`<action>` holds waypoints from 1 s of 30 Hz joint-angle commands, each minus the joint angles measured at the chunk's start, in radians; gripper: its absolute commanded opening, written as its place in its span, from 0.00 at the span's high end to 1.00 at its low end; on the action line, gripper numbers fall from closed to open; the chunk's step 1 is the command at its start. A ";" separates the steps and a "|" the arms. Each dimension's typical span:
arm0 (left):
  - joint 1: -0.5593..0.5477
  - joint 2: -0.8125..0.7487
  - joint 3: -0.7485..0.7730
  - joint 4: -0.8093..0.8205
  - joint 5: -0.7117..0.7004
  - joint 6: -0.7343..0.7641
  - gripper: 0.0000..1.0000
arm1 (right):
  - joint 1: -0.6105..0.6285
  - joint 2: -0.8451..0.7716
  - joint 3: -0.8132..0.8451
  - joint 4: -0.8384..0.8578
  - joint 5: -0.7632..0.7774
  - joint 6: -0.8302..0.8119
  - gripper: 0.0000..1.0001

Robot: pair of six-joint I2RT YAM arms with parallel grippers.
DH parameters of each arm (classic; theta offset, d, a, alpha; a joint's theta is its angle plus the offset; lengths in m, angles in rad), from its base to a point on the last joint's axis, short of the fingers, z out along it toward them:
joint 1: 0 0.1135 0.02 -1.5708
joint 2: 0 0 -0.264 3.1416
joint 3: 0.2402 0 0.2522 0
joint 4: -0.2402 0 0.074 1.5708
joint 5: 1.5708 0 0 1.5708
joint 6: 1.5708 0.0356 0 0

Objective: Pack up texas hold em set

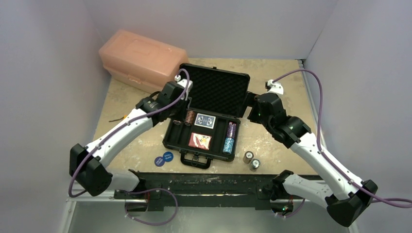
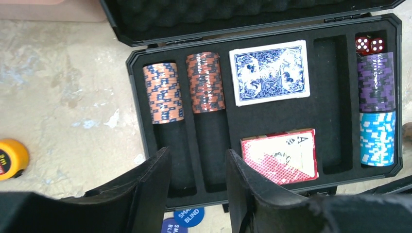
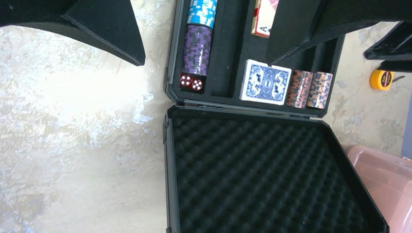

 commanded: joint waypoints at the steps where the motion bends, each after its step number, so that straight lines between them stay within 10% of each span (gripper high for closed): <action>1: 0.009 -0.114 -0.043 -0.008 -0.047 0.029 0.54 | 0.001 -0.020 0.048 -0.036 0.037 0.022 0.01; 30: 0.009 -0.581 -0.277 0.004 -0.171 0.126 0.20 | 0.001 0.010 -0.141 -0.255 -0.247 0.036 0.01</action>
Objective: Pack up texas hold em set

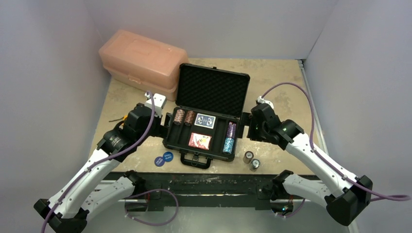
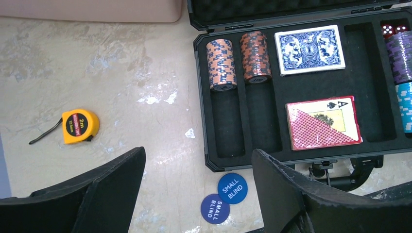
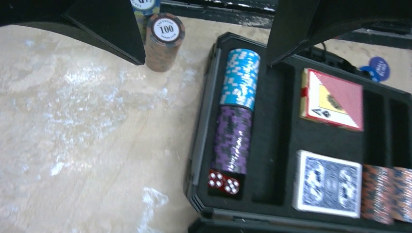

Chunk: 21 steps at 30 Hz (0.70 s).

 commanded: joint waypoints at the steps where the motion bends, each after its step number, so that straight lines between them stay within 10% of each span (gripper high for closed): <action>1: 0.004 0.002 0.007 0.037 -0.023 0.016 0.20 | 0.001 0.001 -0.055 -0.041 -0.044 0.021 0.01; 21: -0.006 -0.031 -0.001 0.024 -0.043 0.011 0.21 | 0.003 0.006 -0.228 0.020 -0.135 0.029 0.17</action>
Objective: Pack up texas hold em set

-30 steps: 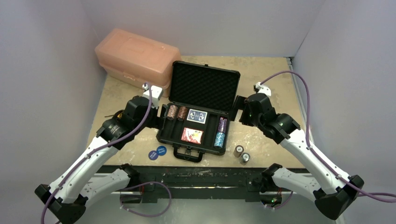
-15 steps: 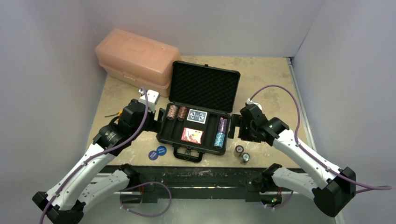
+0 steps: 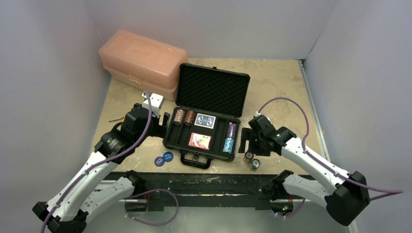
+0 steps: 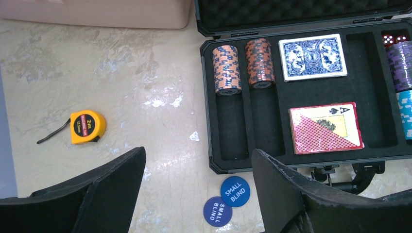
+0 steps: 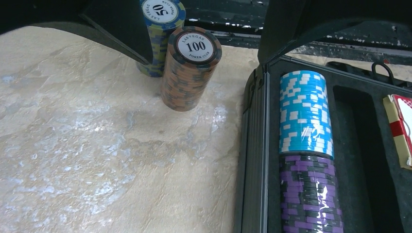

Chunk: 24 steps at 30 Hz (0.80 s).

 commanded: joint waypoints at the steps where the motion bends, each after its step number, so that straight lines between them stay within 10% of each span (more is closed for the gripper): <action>1: -0.004 -0.004 -0.001 0.017 -0.016 0.010 0.21 | 0.003 0.000 -0.010 0.035 -0.032 -0.007 0.19; 24: -0.012 0.003 0.000 0.016 -0.019 0.014 0.21 | 0.053 0.085 0.009 -0.008 0.060 0.026 0.38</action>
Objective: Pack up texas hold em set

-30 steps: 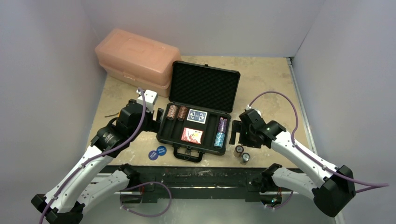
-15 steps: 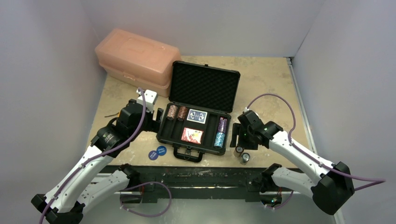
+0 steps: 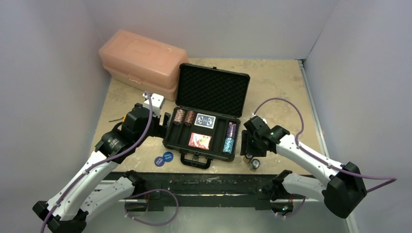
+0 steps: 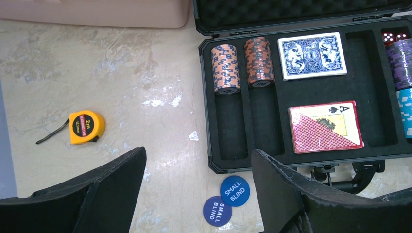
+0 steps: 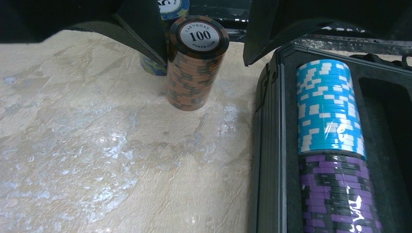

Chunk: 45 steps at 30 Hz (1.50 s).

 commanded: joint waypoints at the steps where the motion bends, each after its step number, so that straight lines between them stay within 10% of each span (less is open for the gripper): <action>1: -0.005 -0.003 0.000 0.018 -0.017 0.013 0.21 | 0.025 0.016 0.016 -0.024 0.047 0.026 0.38; 45: -0.026 -0.031 -0.011 0.025 0.001 0.029 0.22 | 0.116 0.028 0.265 -0.164 0.192 0.083 1.00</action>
